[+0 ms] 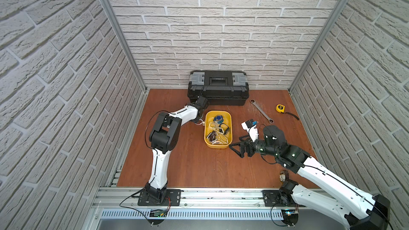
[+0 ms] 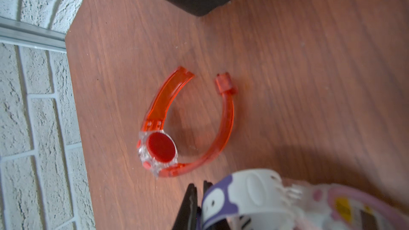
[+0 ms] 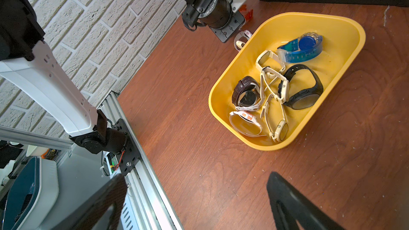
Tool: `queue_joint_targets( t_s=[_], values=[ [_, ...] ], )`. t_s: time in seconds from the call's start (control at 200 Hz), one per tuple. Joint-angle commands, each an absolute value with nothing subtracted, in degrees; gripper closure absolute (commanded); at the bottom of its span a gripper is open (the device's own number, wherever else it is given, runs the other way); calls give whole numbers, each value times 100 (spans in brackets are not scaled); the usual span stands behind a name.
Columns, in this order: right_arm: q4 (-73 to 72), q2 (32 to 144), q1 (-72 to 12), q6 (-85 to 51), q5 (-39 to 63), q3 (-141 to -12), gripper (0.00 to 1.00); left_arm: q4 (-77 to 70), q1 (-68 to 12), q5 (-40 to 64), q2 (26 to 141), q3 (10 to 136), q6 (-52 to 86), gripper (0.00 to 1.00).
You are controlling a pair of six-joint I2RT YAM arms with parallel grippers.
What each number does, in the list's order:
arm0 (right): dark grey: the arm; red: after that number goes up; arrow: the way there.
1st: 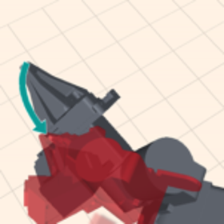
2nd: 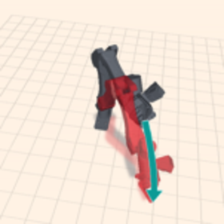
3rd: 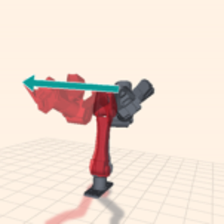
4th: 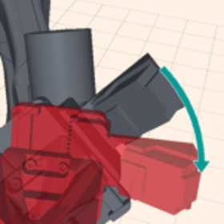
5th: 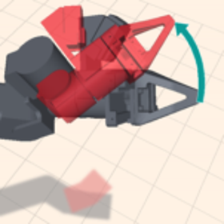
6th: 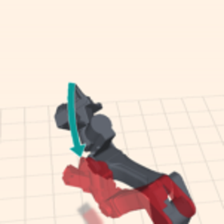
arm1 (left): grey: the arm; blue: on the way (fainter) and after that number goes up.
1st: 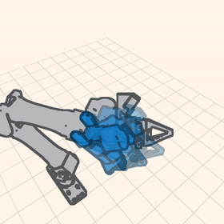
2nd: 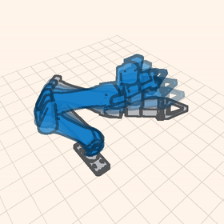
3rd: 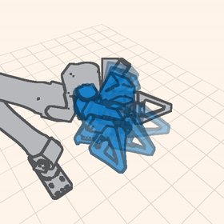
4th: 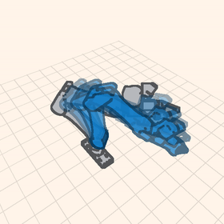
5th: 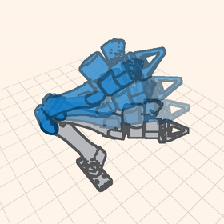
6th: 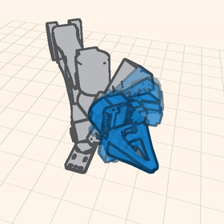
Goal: Put the watch into the storage box
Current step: Pick up the watch at the center of the board, then place the watch in the storage box.
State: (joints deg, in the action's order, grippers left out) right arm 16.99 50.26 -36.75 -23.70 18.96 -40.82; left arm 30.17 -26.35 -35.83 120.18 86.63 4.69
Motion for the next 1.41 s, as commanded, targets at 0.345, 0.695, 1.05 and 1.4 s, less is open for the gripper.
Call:
queue_joint_targets(
  t_s=[0.345, 0.695, 1.05, 1.4],
  values=[
    [1857, 4774, -3683, -2347, 1777, -4239, 0, 4355, -2929, -1294, 10064, 8545, 1914, 90],
    [2027, 4533, -3678, -2312, 1669, -4250, 0, 4758, -4102, -528, 11317, 9960, 2356, 90],
    [2145, 4196, -3683, -2303, 1526, -4096, 0, 5048, -4355, -703, 12301, 10730, 2280, 89],
    [2265, 4021, -3683, -2283, 1434, -4004, 0, 5556, -4276, -770, 13064, 11916, 2292, 89]
  ],
)
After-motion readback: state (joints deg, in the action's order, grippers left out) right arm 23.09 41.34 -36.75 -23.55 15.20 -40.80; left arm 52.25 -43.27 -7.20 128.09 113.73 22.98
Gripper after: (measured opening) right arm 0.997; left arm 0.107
